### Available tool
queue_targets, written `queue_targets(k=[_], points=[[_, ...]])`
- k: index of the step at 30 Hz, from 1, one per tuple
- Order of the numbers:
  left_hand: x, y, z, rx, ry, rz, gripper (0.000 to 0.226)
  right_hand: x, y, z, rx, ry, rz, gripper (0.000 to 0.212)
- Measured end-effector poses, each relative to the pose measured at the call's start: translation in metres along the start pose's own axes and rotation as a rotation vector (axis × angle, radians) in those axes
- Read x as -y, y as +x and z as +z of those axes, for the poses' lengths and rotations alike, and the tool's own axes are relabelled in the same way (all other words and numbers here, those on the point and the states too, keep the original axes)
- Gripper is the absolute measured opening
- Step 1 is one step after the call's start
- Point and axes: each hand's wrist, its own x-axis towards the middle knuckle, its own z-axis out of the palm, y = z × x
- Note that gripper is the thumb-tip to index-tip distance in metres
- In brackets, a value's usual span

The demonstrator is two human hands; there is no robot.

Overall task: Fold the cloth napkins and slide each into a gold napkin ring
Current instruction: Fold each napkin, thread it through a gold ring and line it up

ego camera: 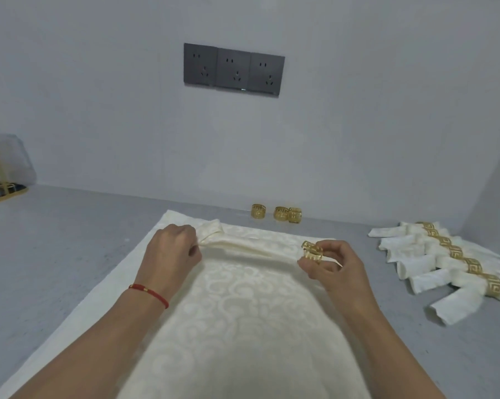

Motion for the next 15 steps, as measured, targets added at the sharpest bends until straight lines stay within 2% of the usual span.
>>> queue_targets(k=[7, 12, 15], points=[[-0.004, -0.003, 0.001, -0.059, -0.027, 0.066, 0.036, -0.008, -0.003, 0.015, 0.072, -0.223, -0.055, 0.047], [-0.011, -0.008, 0.001, -0.032, -0.048, 0.149, 0.035, 0.0, -0.008, 0.015, 0.138, -0.521, -0.241, 0.049], [-0.016, -0.01, 0.0, -0.051, -0.061, 0.18, 0.037, 0.002, -0.005, 0.013, 0.183, -0.861, -0.441, 0.05]])
